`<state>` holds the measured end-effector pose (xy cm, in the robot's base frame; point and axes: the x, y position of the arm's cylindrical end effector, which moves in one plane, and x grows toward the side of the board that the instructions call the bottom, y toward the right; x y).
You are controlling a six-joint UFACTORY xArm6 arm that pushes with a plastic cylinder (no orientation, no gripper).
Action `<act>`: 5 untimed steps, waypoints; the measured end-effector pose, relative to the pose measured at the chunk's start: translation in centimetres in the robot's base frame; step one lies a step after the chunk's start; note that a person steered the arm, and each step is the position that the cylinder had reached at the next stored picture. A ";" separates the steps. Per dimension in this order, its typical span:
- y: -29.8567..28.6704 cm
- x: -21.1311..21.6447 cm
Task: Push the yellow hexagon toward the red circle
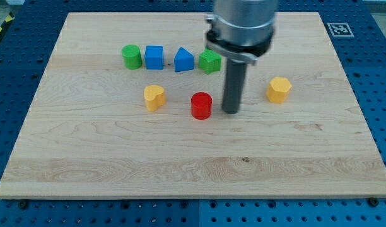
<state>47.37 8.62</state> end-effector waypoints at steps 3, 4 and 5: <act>18.9 -3.2; 18.9 -6.4; 17.6 -6.4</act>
<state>40.93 26.20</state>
